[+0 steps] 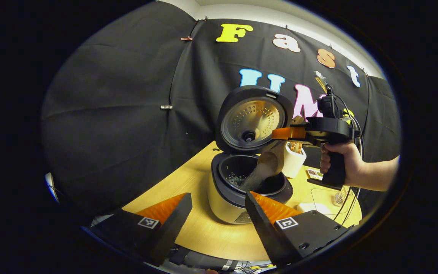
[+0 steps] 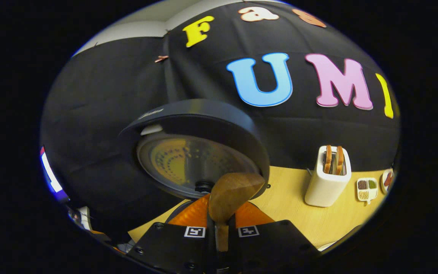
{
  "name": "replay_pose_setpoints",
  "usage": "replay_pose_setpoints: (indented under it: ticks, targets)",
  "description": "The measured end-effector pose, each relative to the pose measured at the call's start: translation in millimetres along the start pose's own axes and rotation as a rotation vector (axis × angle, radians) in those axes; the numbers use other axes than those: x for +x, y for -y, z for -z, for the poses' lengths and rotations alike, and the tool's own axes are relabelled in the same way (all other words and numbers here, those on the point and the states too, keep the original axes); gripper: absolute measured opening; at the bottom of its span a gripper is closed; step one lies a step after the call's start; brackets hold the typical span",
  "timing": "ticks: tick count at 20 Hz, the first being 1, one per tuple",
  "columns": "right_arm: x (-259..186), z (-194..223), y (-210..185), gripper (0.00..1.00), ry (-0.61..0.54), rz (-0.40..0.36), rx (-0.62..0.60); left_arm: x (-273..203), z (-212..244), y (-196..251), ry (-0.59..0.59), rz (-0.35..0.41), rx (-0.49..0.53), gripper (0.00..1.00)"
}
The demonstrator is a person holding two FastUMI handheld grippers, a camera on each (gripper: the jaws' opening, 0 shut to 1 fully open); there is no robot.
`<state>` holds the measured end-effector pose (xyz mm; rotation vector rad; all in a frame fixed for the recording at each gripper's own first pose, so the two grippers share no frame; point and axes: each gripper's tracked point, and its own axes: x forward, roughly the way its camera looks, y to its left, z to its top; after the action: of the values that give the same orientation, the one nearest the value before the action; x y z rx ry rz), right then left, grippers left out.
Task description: Close the left gripper, press the button to open the rice cooker; take a wooden spoon from the chopstick holder with the right hand, scoop a spoonful of rice and pour it into the rice cooker, then put the wooden spoon back into the chopstick holder.
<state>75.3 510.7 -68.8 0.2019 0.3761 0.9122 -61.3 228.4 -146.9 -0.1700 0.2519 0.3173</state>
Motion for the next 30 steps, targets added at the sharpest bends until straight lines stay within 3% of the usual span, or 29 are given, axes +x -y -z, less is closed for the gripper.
replay_pose_setpoints:
  ticks: [6,9,11,15,23,30]
  targets:
    - [5.6,11.8,-20.9,0.16,-0.005,-0.042,-0.217,1.2,2.7,-3.7,-0.008,0.008,-0.008,0.96]
    - [3.2,21.4,-34.0,0.16,-0.005,-0.076,-0.402,1.2,2.7,-6.0,-0.007,0.013,-0.008,0.93]
    - [3.5,31.2,-44.0,0.16,-0.007,-0.104,-0.497,1.9,3.8,-7.6,-0.009,0.019,-0.009,0.96]
    - [2.2,45.7,-56.9,0.16,-0.032,-0.136,-0.572,1.8,4.7,-11.8,-0.005,0.032,-0.021,0.95]
    - [3.6,25.6,-42.0,0.16,-0.034,-0.083,-0.401,0.0,1.6,-22.5,0.011,0.019,-0.021,0.96]
    - [-27.5,-12.4,1.2,0.16,-0.002,-0.02,-0.043,2.3,-3.5,5.7,0.019,0.027,-0.007,0.96]
